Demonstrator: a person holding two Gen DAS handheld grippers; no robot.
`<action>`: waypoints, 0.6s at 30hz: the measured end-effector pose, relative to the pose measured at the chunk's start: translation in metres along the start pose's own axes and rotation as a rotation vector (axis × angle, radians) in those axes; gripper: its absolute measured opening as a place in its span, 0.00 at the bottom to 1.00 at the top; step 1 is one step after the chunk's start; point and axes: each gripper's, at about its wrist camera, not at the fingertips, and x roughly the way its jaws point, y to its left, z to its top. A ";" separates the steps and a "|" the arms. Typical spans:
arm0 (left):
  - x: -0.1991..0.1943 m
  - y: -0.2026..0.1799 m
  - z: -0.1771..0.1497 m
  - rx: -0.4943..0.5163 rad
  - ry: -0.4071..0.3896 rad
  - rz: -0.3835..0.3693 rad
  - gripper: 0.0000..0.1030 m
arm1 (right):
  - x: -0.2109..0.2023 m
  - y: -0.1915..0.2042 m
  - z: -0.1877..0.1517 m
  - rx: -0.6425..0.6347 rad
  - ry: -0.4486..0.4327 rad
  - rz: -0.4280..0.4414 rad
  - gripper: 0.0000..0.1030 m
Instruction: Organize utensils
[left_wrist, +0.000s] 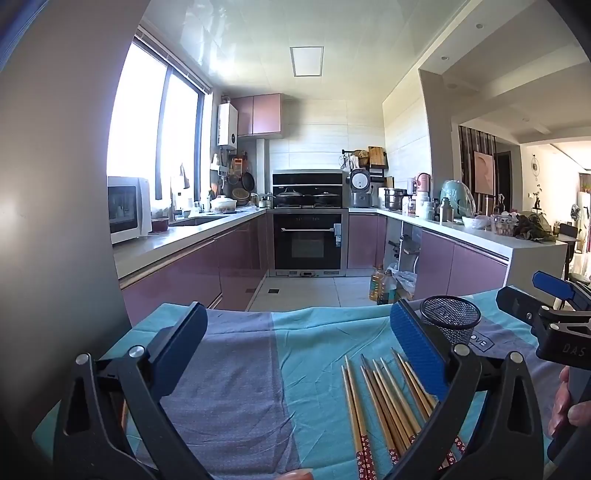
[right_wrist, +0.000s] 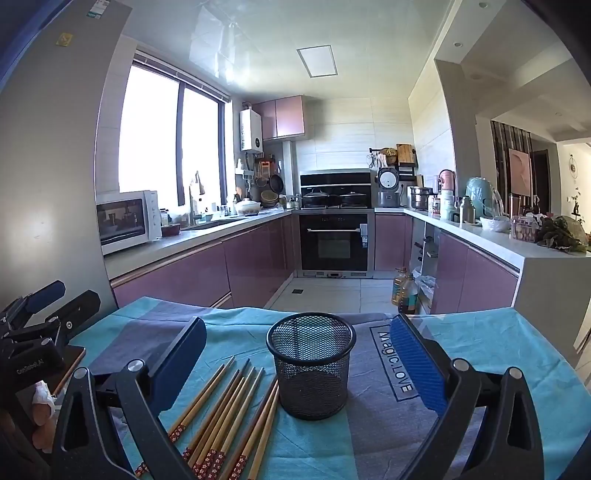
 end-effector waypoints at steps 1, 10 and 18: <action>0.000 -0.001 -0.001 0.001 -0.002 0.001 0.95 | 0.000 0.000 0.000 0.002 -0.001 0.000 0.94; 0.000 0.002 -0.004 0.000 -0.015 -0.003 0.95 | 0.000 0.002 0.002 -0.001 -0.003 -0.004 0.94; 0.001 0.005 -0.007 0.000 -0.023 -0.005 0.95 | -0.002 0.001 0.002 0.003 -0.009 -0.007 0.94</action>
